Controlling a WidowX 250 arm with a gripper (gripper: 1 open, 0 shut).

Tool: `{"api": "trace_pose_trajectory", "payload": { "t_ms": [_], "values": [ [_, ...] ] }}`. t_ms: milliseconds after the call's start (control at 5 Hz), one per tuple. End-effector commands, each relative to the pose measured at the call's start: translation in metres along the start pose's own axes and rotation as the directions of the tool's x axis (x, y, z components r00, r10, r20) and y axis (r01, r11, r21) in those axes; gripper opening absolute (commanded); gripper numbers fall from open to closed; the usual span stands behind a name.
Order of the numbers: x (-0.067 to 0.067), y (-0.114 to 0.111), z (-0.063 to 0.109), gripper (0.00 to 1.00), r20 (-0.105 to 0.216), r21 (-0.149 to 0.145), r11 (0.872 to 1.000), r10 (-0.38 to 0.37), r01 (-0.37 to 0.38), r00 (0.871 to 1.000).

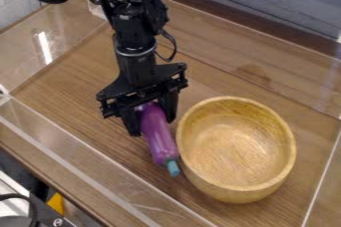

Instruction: Put the purple eggplant in the brown bowl

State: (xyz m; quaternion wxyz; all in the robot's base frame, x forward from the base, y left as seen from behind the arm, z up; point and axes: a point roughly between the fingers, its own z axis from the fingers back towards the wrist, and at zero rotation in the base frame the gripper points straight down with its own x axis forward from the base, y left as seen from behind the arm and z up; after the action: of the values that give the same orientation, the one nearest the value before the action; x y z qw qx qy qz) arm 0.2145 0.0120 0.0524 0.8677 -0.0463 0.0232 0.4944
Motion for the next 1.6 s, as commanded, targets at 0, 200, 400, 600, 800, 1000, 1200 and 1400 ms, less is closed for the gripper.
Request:
{"api": "trace_pose_trajectory", "payload": {
  "t_ms": [0,200,400,600,800,1000,1200,1400],
  "values": [
    [0.002,-0.009,0.014,0.00,0.041,-0.047,0.999,0.000,0.002,0.999],
    [0.001,-0.009,0.014,0.00,0.042,-0.046,0.999,0.005,-0.003,0.999],
    [0.000,-0.008,0.015,0.00,0.044,-0.044,0.999,0.009,-0.007,0.999],
    [-0.008,-0.015,0.017,0.00,0.037,-0.048,0.999,0.003,-0.001,0.999],
    [-0.022,-0.027,0.018,0.00,0.027,-0.061,0.998,-0.008,0.010,1.000],
    [-0.036,-0.040,0.018,0.00,0.010,-0.079,0.997,-0.010,0.011,1.000],
    [-0.052,-0.053,0.016,0.00,0.002,-0.089,0.996,-0.012,0.012,1.000],
    [-0.070,-0.065,0.012,0.00,-0.001,-0.093,0.995,-0.028,0.028,1.000]
  ]
}}
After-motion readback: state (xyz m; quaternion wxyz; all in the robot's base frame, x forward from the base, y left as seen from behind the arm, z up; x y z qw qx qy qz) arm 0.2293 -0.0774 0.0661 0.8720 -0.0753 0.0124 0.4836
